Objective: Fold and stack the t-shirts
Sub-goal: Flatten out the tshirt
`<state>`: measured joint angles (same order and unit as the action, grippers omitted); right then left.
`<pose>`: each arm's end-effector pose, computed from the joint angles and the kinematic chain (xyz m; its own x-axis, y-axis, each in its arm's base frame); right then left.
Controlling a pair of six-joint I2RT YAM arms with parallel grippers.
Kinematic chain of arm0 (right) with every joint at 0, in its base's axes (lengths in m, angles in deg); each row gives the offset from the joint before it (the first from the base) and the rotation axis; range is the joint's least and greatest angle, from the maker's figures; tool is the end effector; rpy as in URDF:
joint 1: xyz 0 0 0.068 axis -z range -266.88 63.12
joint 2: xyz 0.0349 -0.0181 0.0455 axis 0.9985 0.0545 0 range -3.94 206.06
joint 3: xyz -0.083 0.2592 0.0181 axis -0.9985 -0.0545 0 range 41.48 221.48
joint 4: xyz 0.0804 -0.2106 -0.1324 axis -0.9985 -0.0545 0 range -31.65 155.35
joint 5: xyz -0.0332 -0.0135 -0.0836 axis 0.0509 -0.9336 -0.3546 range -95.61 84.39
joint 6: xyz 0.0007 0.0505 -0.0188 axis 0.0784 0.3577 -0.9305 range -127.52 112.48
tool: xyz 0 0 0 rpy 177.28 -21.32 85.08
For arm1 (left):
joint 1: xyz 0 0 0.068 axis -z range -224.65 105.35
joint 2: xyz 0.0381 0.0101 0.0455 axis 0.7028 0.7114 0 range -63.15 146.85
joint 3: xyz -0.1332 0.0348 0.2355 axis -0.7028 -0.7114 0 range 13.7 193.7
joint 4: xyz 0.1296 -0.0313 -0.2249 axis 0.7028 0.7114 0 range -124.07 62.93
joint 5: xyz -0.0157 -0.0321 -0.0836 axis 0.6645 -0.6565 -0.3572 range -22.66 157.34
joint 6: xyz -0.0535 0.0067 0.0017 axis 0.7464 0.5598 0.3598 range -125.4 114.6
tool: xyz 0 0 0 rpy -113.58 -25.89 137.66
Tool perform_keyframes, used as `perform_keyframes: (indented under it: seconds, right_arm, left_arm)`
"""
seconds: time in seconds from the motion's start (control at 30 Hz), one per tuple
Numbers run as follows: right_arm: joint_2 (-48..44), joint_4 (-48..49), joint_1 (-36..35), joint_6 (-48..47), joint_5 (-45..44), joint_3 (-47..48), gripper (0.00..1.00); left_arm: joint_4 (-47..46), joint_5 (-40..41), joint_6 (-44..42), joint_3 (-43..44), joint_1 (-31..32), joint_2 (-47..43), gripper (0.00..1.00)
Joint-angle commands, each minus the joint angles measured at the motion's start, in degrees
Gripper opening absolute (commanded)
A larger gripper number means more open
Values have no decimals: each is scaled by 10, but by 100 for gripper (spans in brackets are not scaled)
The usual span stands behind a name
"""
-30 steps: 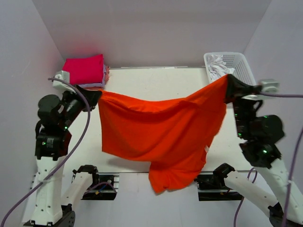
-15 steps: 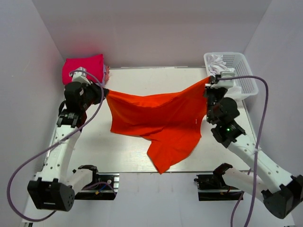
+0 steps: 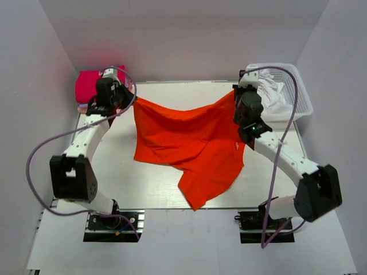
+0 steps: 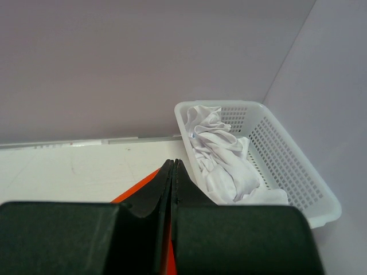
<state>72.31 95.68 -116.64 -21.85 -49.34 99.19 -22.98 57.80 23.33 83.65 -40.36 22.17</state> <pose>0.2780 0.1306 0.3693 0.1152 -0.1400 -0.9834 0.2654 0.9584 -0.1053 0.3468 -0.0319 0.3209 -0.4963 -0.4381 -0.7495 -0.0191 0.8687 -0.4950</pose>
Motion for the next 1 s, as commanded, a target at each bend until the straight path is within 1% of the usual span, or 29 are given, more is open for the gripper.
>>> perform_keyframes:
  seconds: [0.0, 0.03, 0.1, 0.13, 0.17, 0.2, 0.23, 0.27, 0.3, 0.33, 0.37, 0.4, 0.43, 0.47, 0.5, 0.53, 0.57, 0.6, 0.63, 0.67, 0.7, 0.77, 0.83, 0.87, 0.9, 0.93, 0.97]
  right_arm:
    - [47, 51, 22, 2, -3, 56, 0]
    - [74, 54, 26, 2, 0, 65, 0]
    - [99, 68, 40, 2, 7, 82, 0]
    - [137, 70, 47, 4, 14, 89, 0]
    - [151, 66, 58, 10, 18, 117, 0]
    - [192, 65, 59, 12, 21, 126, 0]
    - [206, 62, 65, 13, 32, 136, 0]
    - [218, 60, 72, 18, 36, 165, 0]
    - [247, 56, 78, 23, 41, 177, 0]
    - [272, 46, 80, 25, 52, 186, 0]
    - [298, 37, 87, 29, 56, 227, 0]
    - [310, 32, 91, 32, 65, 238, 0]
    - [334, 29, 95, 35, 68, 263, 0]
    - [361, 24, 95, 35, 71, 288, 0]
    - [374, 5, 106, 39, 85, 323, 0]
    - [419, -21, 109, 45, 92, 341, 0]
    - [437, -37, 116, 51, 113, 361, 0]
    - [450, -87, 117, 55, 109, 428, 4]
    - [486, -104, 120, 61, 111, 447, 40]
    - [493, -129, 120, 61, 146, 507, 67]
    - [500, -190, 120, 62, 156, 520, 90]
    - [494, -212, 117, 69, 186, 532, 90]
    - [469, -218, 116, 69, 203, 510, 90]
    - [438, -223, 115, 76, 212, 496, 90]
    - [429, -242, 117, 81, 235, 482, 90]
    - [417, -256, 117, 92, 240, 475, 90]
    - [393, -272, 116, 100, 250, 476, 90]
  left_arm:
    - [-22, 4, -17, 55, -3, 42, 0]
    - [-28, 4, -24, 66, -3, 75, 0]
    - [-34, 4, -29, 101, -3, 109, 0]
    - [-39, 4, -35, 114, -3, 146, 0]
    - [-39, 4, -40, 144, -3, 167, 0]
    - [-39, 4, -40, 161, -3, 188, 0]
    - [-39, 4, -46, 177, -3, 209, 0]
    - [-39, 4, -46, 205, -3, 249, 0]
    - [-48, 4, -52, 218, -3, 270, 0]
    - [-54, 4, -52, 250, -3, 290, 0]
    - [-54, 4, -60, 267, -3, 310, 0]
    - [-54, 4, -60, 287, -3, 354, 0]
    - [-38, 4, -60, 334, -3, 376, 1]
    - [-38, 4, -65, 356, -3, 396, 21]
    - [-28, 4, -65, 376, -3, 415, 50]
    - [-18, 4, -65, 416, -3, 449, 80]
    - [-10, -1, -65, 436, -3, 463, 100]
    - [0, -7, -65, 454, -3, 476, 100]
    - [10, -13, -65, 489, -3, 485, 100]
    - [33, -18, -65, 502, -3, 491, 100]
    - [39, -23, -70, 508, -3, 492, 100]
    - [47, -29, -79, 498, -3, 460, 100]
    - [53, -22, -97, 460, 4, 427, 100]
    - [60, -15, -103, 444, 4, 408, 100]
    - [65, -15, -103, 411, 9, 390, 100]
    - [72, -8, -103, 391, 9, 350, 100]
    - [81, -1, -97, 370, 9, 327, 100]
